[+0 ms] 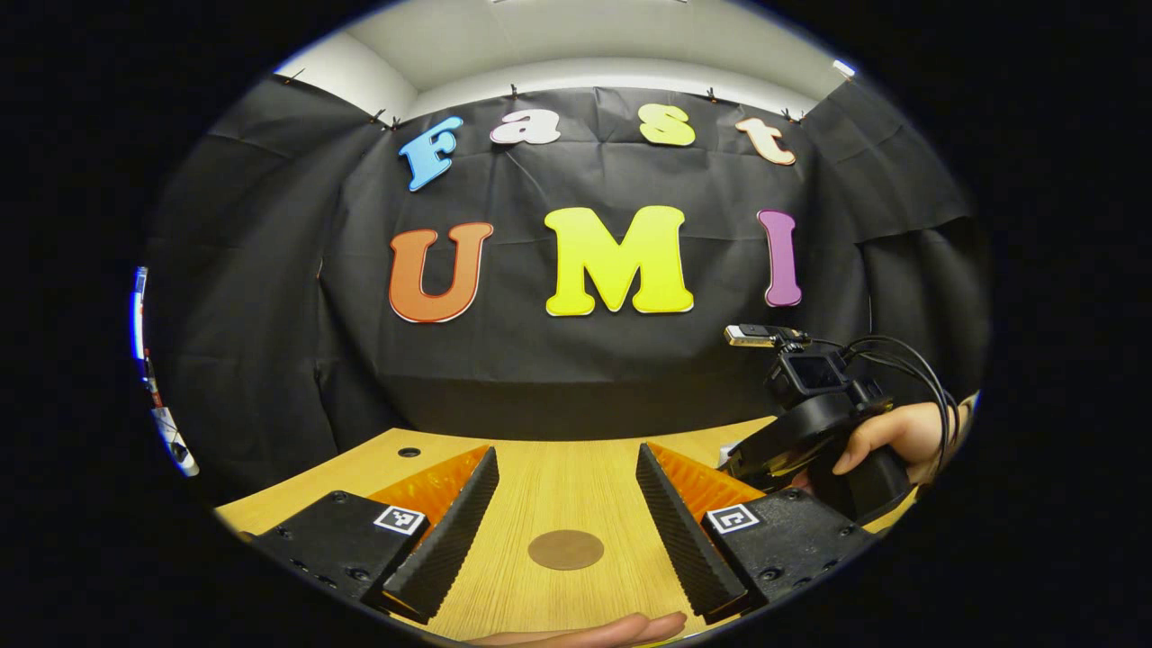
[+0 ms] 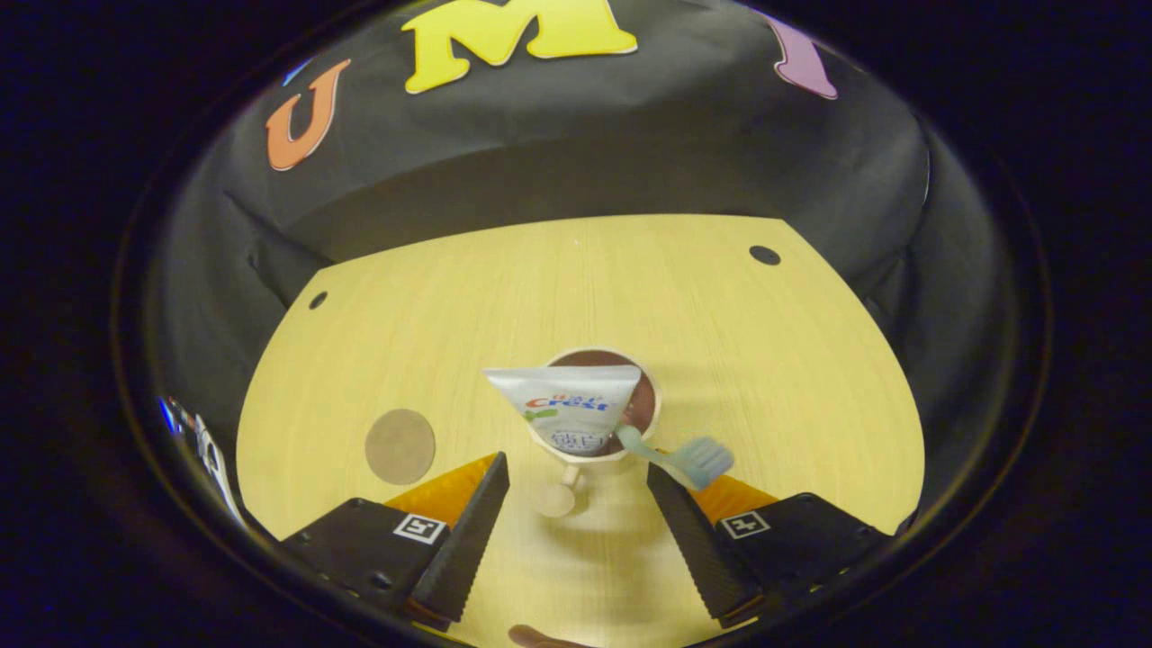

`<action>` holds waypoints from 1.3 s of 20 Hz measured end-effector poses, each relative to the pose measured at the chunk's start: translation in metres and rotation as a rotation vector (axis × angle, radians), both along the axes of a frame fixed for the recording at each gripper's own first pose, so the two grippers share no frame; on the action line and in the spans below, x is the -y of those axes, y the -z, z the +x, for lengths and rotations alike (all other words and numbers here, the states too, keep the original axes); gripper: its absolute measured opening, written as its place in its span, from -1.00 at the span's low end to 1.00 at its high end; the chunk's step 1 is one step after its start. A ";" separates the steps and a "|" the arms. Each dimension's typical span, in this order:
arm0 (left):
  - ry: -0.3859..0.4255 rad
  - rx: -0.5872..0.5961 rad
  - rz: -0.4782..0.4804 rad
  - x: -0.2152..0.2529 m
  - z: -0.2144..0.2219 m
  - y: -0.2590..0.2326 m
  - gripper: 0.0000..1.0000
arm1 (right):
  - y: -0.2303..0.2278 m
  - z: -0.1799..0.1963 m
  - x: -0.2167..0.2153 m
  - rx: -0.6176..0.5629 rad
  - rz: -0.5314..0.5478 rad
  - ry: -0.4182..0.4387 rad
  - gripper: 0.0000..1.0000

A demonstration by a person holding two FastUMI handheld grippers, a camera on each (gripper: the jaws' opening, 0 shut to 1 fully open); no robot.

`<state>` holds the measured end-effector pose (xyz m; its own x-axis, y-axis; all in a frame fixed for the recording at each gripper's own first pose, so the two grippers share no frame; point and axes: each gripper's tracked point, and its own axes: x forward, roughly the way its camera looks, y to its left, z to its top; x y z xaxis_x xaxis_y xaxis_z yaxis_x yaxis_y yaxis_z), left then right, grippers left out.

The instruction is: Put the toothbrush and toothpaste on the desktop into the cup, then pick up the cup and place it on the coaster on the desktop.

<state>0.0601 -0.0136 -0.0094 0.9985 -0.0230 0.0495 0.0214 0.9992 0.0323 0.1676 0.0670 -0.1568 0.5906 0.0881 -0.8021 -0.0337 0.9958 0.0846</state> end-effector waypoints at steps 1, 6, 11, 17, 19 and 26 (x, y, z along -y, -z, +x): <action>0.001 -0.008 -0.004 -0.002 0.001 0.003 0.95 | 0.002 0.000 0.001 -0.028 -0.012 0.014 0.85; -0.016 -0.055 -0.018 -0.009 0.007 0.013 0.96 | 0.010 -0.002 -0.001 -0.146 -0.063 0.074 0.67; -0.012 -0.017 -0.012 -0.007 0.003 0.003 0.95 | 0.029 -0.012 -0.004 -0.247 -0.098 0.133 0.25; 0.003 -0.004 -0.006 -0.004 0.002 0.001 0.96 | 0.039 -0.014 -0.006 -0.284 -0.087 0.155 -0.48; 0.002 -0.001 -0.004 -0.005 0.002 0.000 0.96 | 0.040 -0.015 -0.003 -0.284 -0.095 0.138 -0.52; -0.001 0.004 -0.002 -0.007 0.003 -0.001 0.95 | 0.034 -0.012 -0.003 -0.263 -0.094 0.113 -0.60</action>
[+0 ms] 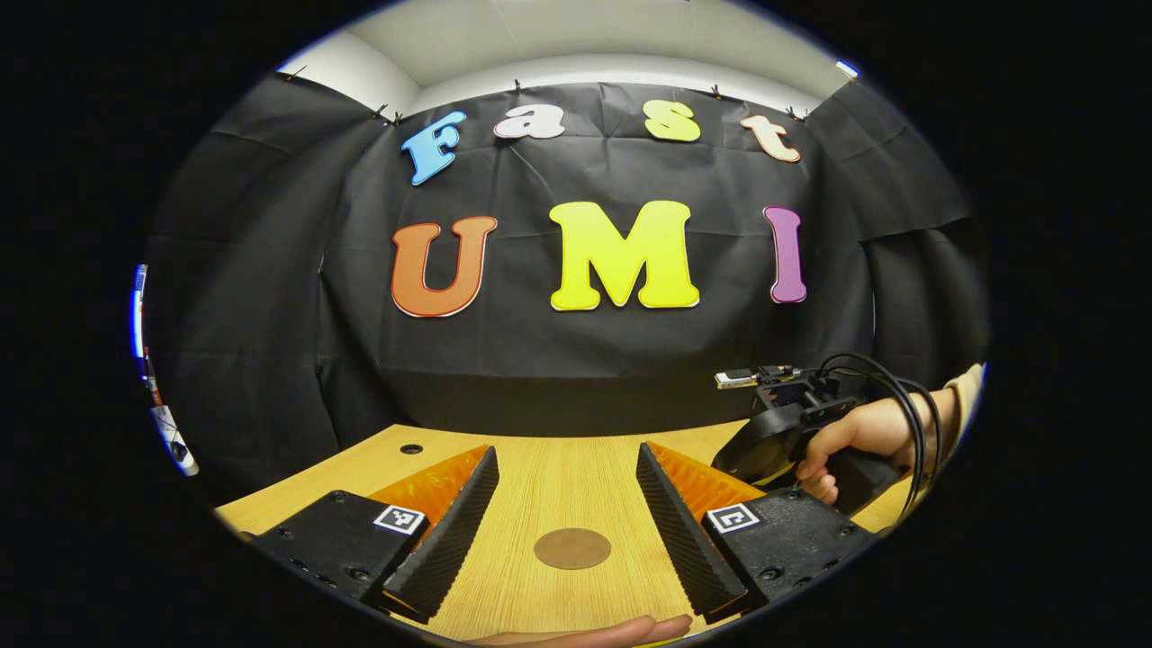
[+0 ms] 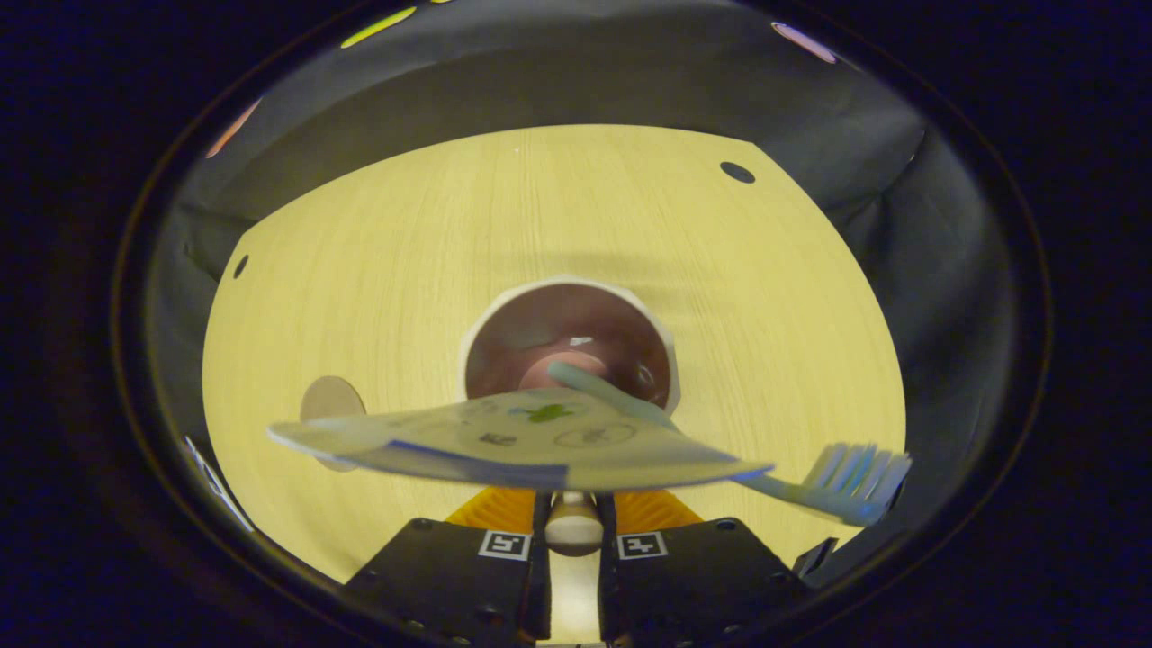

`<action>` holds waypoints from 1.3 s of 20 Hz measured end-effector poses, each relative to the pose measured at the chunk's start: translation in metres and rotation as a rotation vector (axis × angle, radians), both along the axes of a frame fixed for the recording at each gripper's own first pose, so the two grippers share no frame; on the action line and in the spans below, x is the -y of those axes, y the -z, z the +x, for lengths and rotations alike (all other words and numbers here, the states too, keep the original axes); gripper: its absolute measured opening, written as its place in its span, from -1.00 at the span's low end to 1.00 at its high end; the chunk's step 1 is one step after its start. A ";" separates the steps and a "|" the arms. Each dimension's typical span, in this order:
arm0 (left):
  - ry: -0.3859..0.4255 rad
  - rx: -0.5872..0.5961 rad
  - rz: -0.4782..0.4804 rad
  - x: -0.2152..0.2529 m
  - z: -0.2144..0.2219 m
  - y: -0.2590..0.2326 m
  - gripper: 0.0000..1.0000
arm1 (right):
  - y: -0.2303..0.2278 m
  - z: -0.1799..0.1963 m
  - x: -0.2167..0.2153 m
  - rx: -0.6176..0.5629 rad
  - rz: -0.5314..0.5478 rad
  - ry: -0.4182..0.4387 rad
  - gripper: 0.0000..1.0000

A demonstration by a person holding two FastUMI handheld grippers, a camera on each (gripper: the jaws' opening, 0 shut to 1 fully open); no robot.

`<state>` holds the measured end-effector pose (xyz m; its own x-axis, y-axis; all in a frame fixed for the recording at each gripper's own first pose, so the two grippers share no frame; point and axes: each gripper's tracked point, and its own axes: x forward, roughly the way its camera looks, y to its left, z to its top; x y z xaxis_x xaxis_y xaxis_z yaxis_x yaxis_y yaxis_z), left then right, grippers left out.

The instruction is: Put the toothbrush and toothpaste on the desktop into the cup, then pick up the cup and place it on the coaster on the desktop.

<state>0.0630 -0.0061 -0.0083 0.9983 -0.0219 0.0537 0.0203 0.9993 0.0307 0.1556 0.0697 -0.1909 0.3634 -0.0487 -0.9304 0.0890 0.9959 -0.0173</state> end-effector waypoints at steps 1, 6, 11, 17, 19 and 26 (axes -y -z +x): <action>-0.004 0.005 0.002 -0.002 0.000 -0.001 0.96 | -0.001 0.001 0.001 0.015 -0.005 -0.010 -0.60; -0.019 -0.013 0.001 -0.012 0.001 0.002 0.94 | -0.011 -0.001 -0.004 0.050 -0.008 -0.070 -0.60; -0.032 0.007 0.012 -0.026 -0.007 -0.008 0.96 | -0.011 -0.004 -0.033 0.039 0.016 -0.151 -0.60; -0.099 0.061 0.069 -0.061 -0.017 -0.023 0.94 | -0.007 -0.003 -0.083 0.046 0.031 -0.248 -0.60; -0.114 0.055 0.075 -0.067 -0.018 -0.023 0.94 | -0.006 -0.005 -0.100 0.043 0.042 -0.282 -0.60; -0.202 0.045 0.122 -0.098 -0.033 -0.030 0.97 | 0.003 -0.013 -0.150 0.030 0.041 -0.381 -0.60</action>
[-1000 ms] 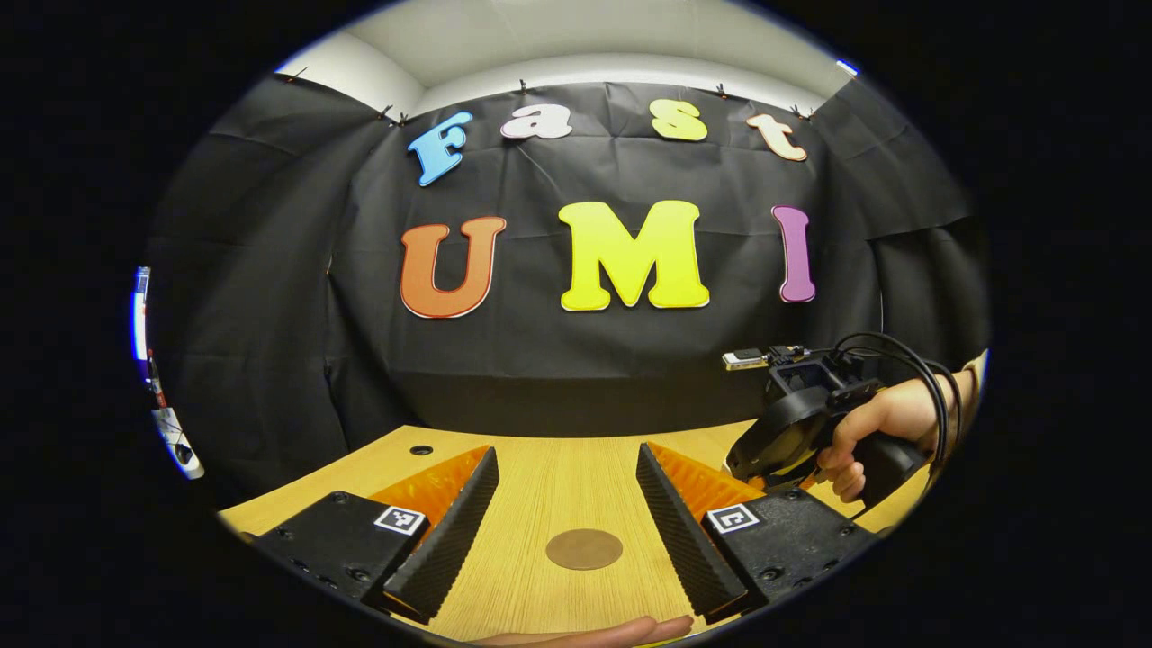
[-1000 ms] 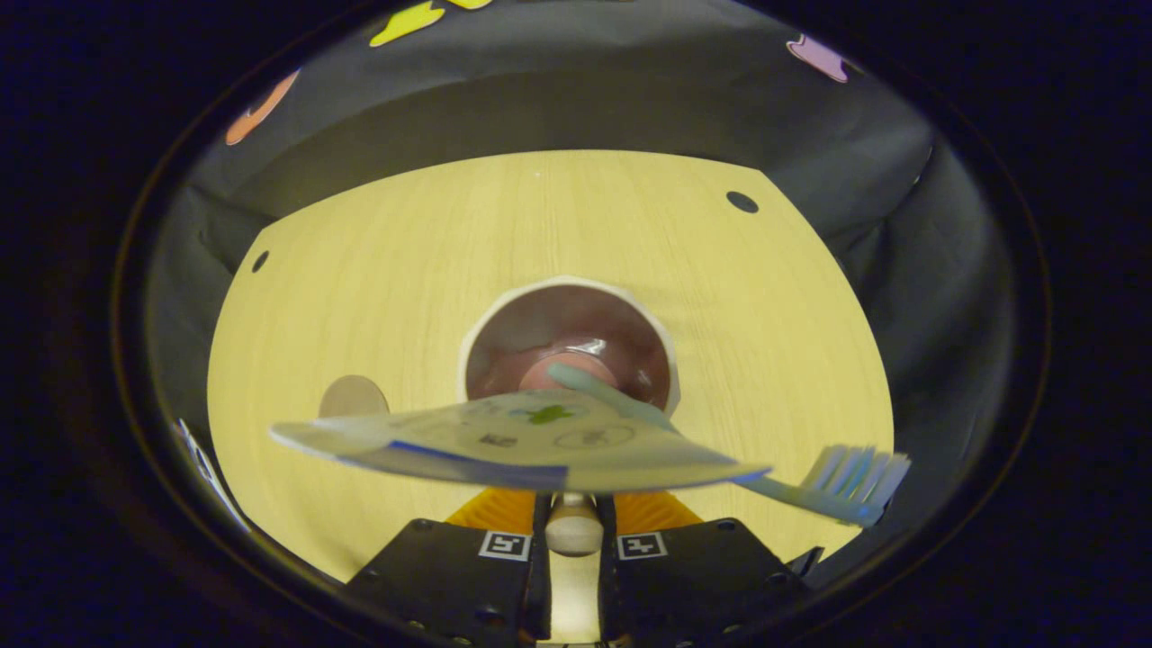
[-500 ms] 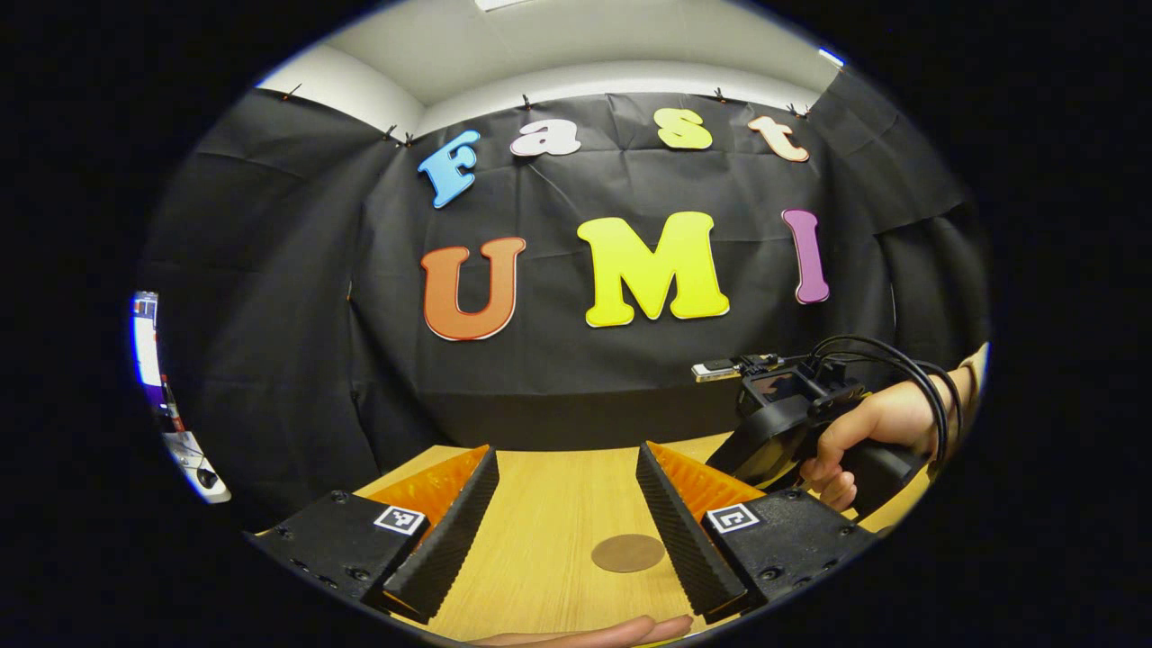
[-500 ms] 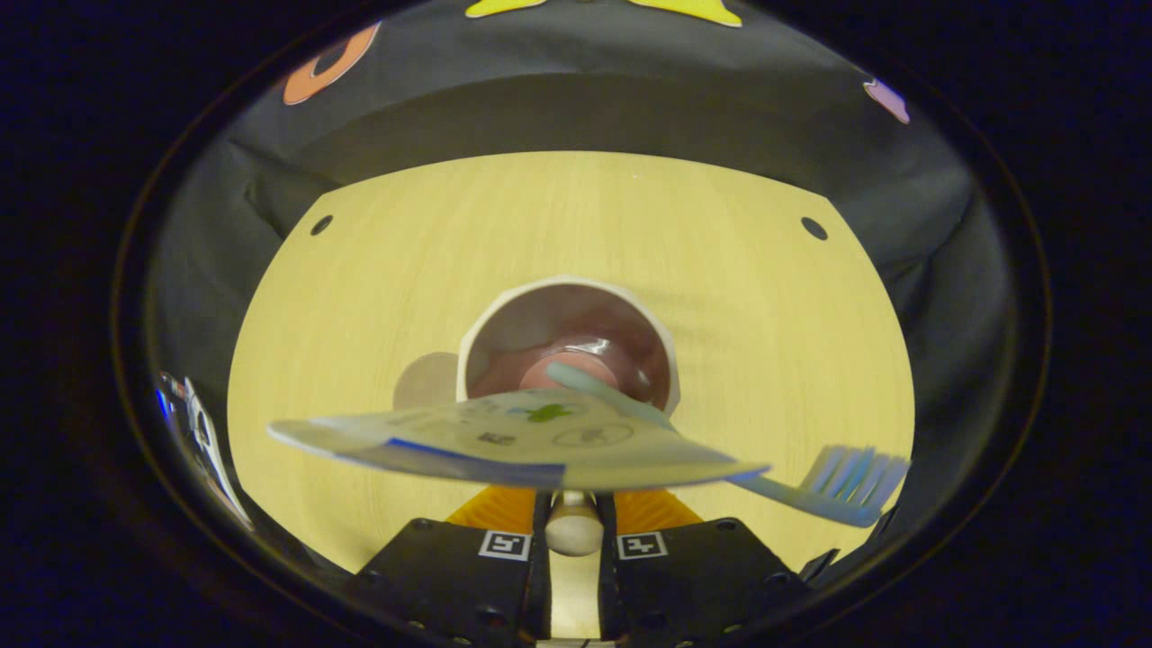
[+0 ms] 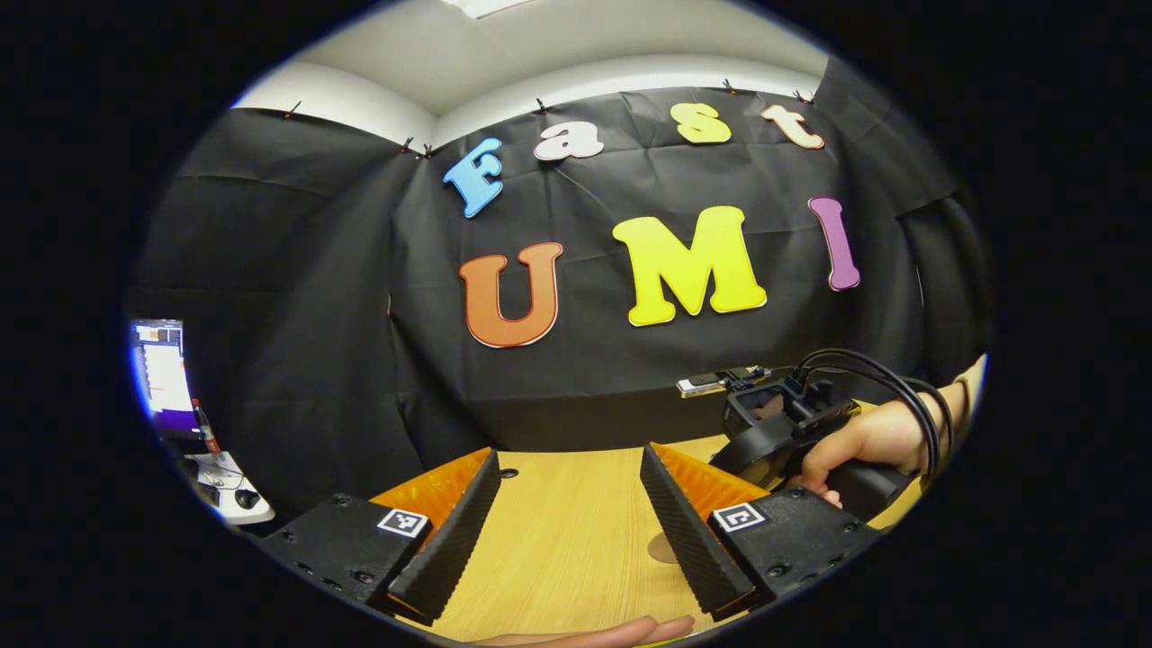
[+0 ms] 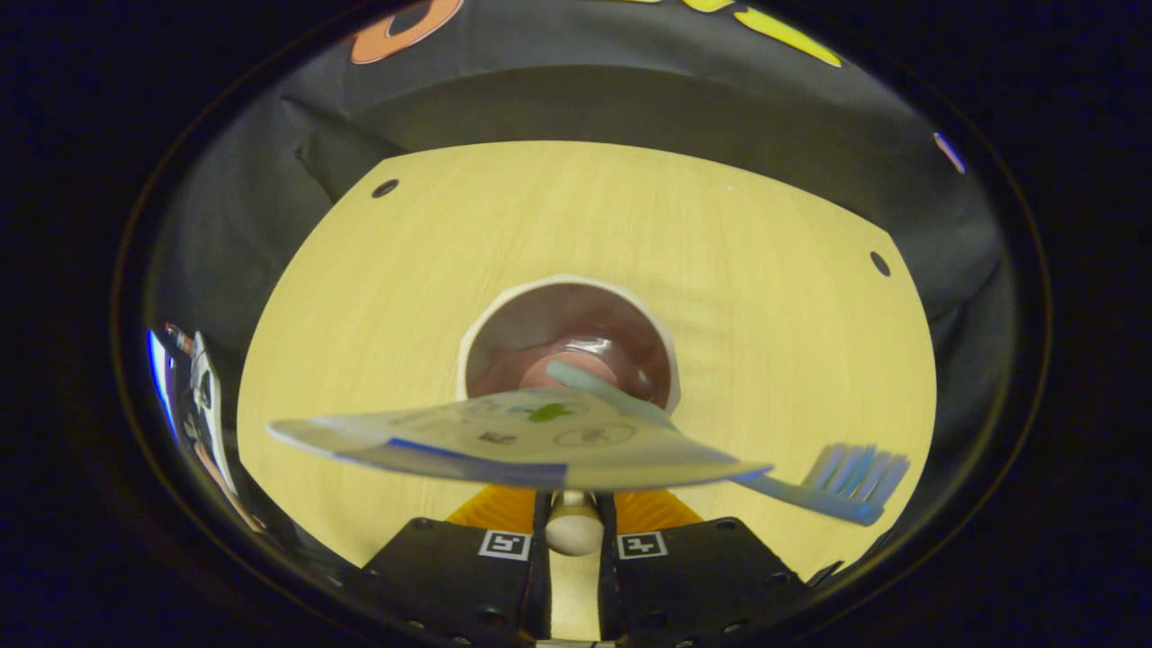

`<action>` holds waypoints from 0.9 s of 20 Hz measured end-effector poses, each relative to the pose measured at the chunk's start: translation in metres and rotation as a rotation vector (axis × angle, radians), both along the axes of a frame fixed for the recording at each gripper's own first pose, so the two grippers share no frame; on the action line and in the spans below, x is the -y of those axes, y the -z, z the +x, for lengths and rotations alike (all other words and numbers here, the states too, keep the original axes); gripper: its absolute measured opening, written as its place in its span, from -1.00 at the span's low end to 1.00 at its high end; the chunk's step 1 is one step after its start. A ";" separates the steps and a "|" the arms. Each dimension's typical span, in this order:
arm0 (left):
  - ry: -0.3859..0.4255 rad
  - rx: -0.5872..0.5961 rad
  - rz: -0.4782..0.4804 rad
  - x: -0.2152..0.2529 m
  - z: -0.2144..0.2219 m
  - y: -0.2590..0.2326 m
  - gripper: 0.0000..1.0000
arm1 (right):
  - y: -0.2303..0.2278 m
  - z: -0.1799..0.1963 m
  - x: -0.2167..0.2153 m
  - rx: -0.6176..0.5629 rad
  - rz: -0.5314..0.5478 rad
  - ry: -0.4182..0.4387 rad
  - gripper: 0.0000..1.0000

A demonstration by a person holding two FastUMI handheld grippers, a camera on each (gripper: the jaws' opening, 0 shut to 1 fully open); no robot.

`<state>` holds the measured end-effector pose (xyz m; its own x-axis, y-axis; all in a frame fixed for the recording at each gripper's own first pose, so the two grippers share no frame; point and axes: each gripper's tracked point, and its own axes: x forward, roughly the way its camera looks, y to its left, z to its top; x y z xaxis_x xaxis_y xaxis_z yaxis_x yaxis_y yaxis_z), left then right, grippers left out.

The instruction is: Put the toothbrush and toothpaste on the desktop into the cup, then pick up the cup and place it on the coaster on the desktop.

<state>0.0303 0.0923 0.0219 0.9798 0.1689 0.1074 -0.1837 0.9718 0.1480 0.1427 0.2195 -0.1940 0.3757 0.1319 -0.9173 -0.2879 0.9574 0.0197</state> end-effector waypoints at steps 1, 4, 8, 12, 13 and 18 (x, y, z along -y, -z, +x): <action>-0.005 0.001 0.007 -0.002 0.000 0.000 0.97 | 0.003 -0.002 -0.007 -0.006 -0.004 -0.012 -0.60; -0.004 -0.006 0.010 -0.003 0.002 0.003 0.97 | 0.014 -0.003 -0.016 -0.030 -0.015 -0.038 -0.60; -0.003 -0.003 0.005 -0.001 0.002 0.003 0.97 | 0.019 0.003 -0.018 -0.009 -0.046 -0.033 -0.60; 0.010 0.000 -0.002 0.003 0.004 0.004 0.98 | 0.017 0.000 -0.018 -0.002 -0.062 -0.052 -0.65; 0.012 0.001 -0.003 0.004 0.004 0.003 0.98 | 0.017 0.000 -0.019 0.001 -0.066 -0.056 -0.60; 0.020 0.000 -0.007 0.008 0.005 0.003 0.98 | 0.017 0.000 -0.020 -0.017 -0.008 -0.030 -0.50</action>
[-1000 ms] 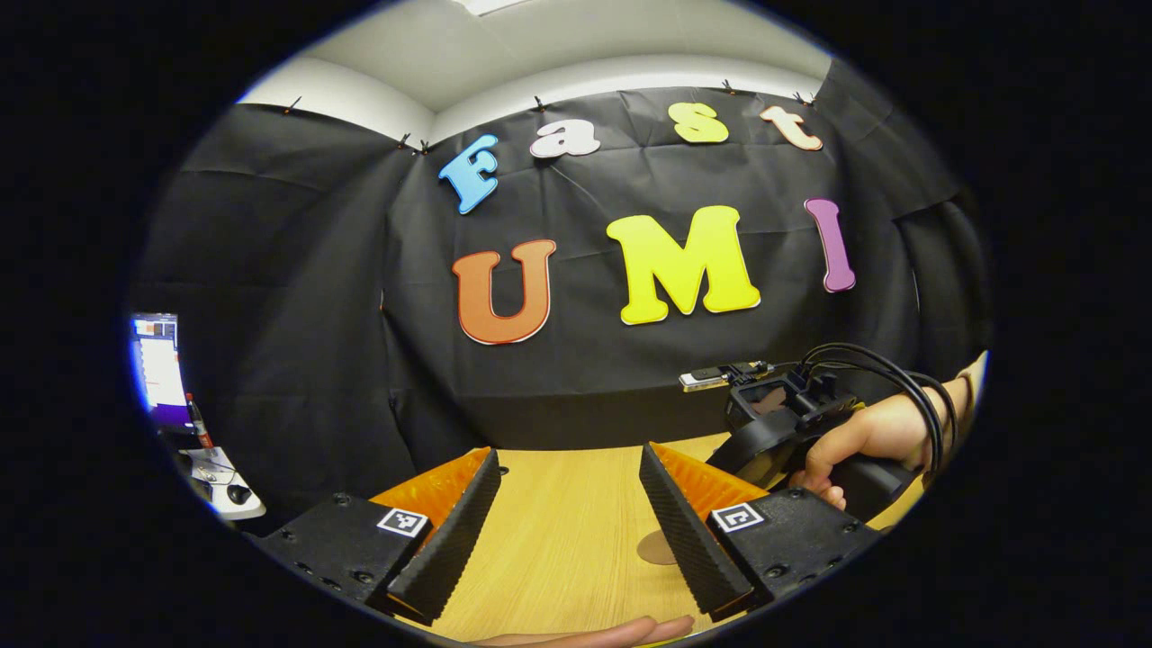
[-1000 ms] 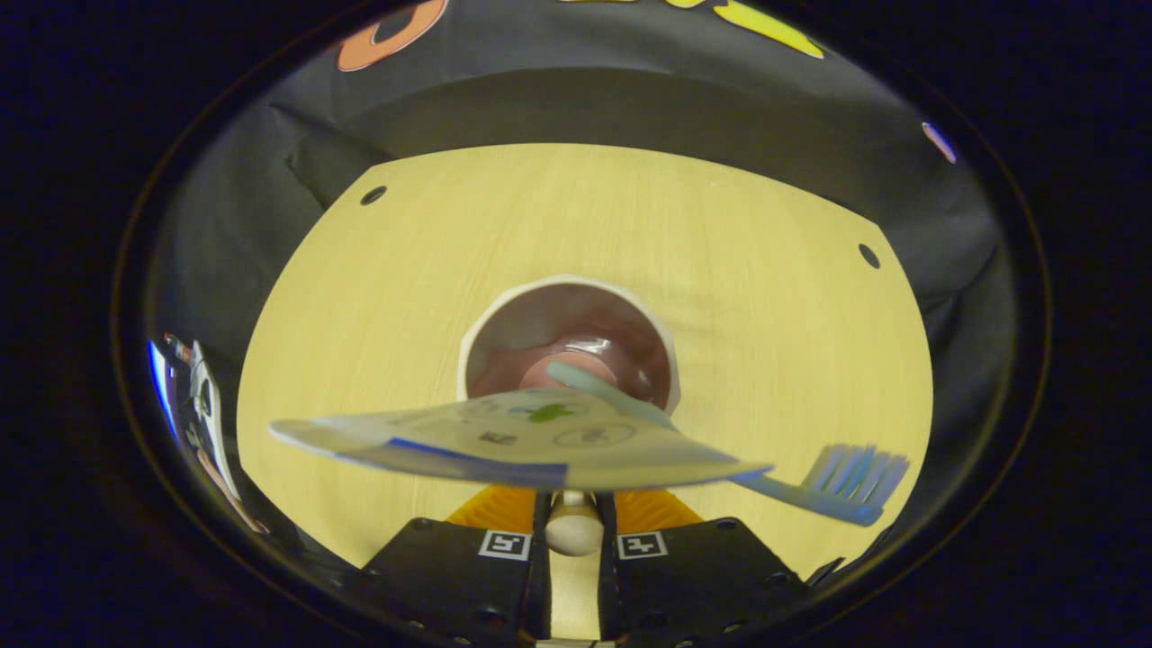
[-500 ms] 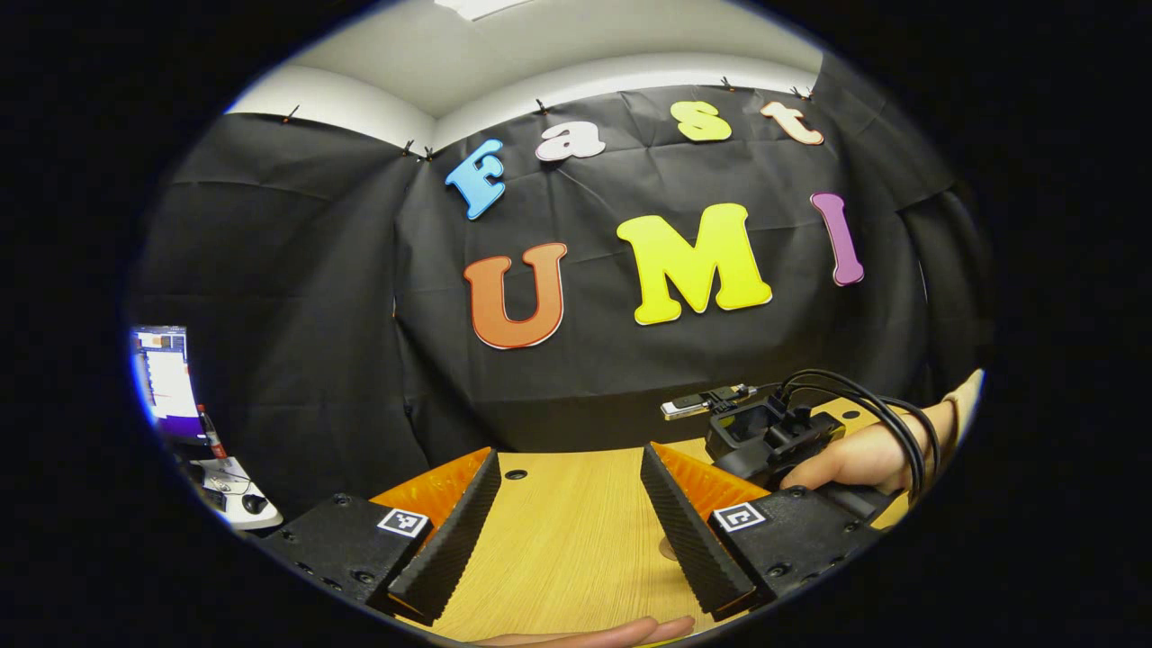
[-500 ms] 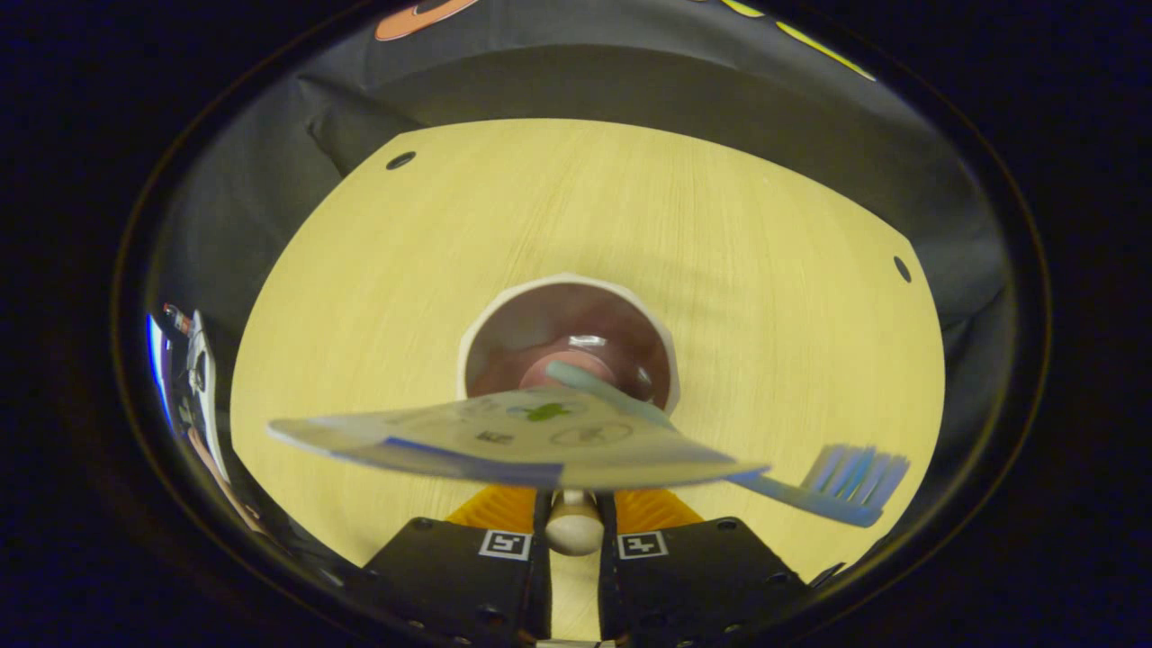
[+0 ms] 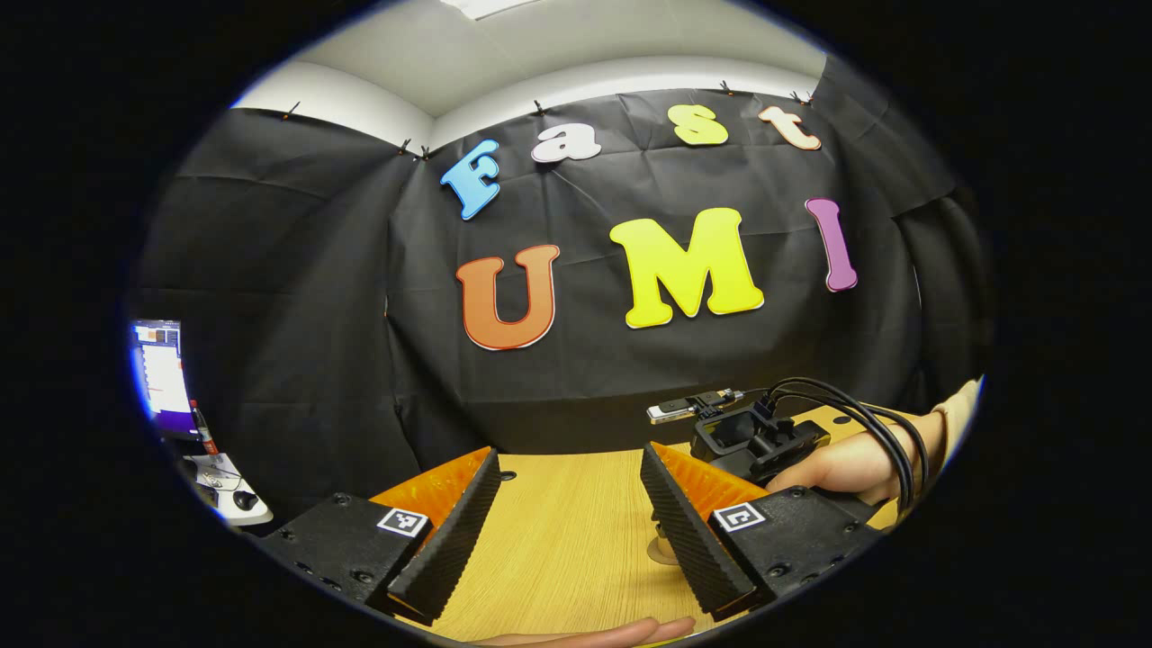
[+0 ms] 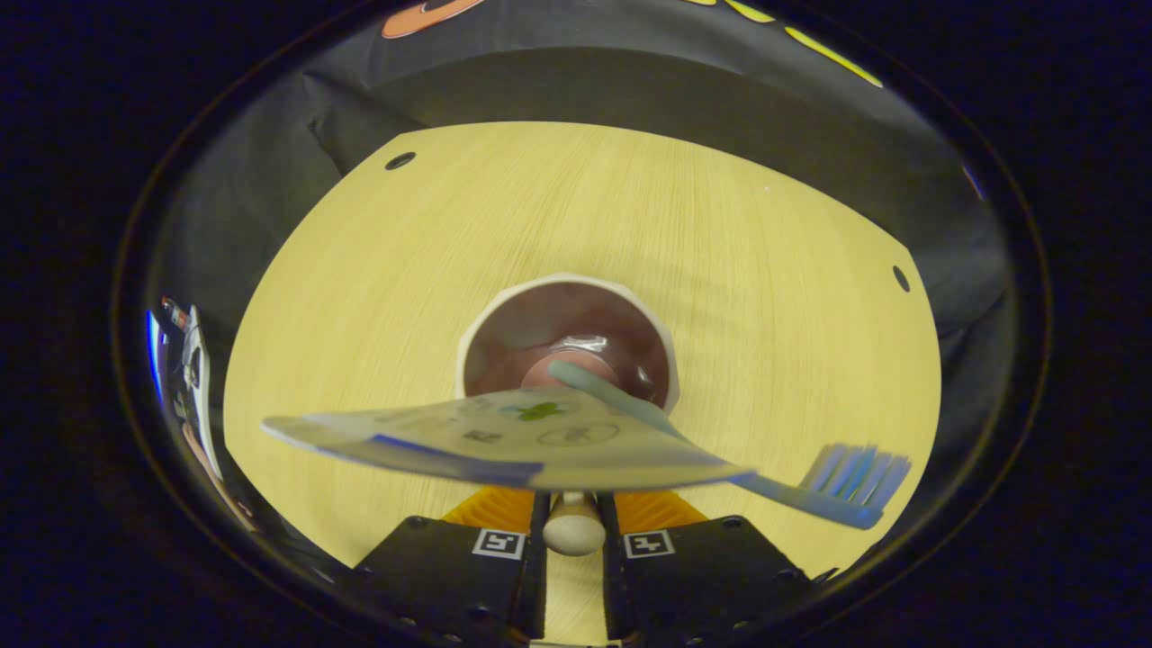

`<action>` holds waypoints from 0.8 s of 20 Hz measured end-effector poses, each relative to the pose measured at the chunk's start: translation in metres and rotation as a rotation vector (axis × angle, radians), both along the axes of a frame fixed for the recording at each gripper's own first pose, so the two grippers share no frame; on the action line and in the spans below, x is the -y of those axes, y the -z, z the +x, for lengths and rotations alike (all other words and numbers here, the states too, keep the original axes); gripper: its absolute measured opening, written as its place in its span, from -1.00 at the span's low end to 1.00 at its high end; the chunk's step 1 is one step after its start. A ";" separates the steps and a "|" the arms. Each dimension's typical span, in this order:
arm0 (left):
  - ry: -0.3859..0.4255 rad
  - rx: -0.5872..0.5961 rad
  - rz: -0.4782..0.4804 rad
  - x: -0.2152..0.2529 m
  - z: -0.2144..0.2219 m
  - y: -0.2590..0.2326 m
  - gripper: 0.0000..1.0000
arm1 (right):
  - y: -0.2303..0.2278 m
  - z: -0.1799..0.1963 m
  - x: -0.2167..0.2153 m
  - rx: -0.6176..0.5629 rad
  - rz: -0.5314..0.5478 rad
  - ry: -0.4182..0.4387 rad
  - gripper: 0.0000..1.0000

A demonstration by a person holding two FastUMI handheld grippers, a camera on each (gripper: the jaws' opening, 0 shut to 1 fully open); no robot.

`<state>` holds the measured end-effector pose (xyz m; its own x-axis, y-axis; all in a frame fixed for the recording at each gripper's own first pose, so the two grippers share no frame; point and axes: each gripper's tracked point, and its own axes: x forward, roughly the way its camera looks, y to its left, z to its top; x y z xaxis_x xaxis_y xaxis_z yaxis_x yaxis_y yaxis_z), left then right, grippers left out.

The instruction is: Put the toothbrush and toothpaste on the desktop into the cup, then pick up the cup and place it on the coaster on the desktop.

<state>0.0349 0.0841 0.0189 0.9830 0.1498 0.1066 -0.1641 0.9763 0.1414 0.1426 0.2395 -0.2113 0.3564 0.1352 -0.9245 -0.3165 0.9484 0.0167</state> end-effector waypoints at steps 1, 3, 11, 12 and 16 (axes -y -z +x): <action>0.000 -0.001 0.000 0.000 0.001 0.002 0.97 | 0.001 0.000 0.000 -0.006 0.018 0.005 -0.43; -0.004 0.000 0.001 -0.001 0.001 0.002 0.98 | -0.005 0.002 -0.003 0.003 0.059 0.003 -0.14; 0.013 0.021 0.014 0.011 -0.005 -0.005 0.97 | -0.036 -0.008 0.010 0.070 0.131 -0.023 0.80; 0.005 0.016 0.020 0.010 -0.006 -0.004 0.98 | -0.044 -0.010 0.012 0.084 0.147 -0.026 0.83; 0.017 0.029 0.023 0.018 -0.009 -0.010 0.98 | -0.079 -0.019 0.034 0.159 0.257 0.007 0.92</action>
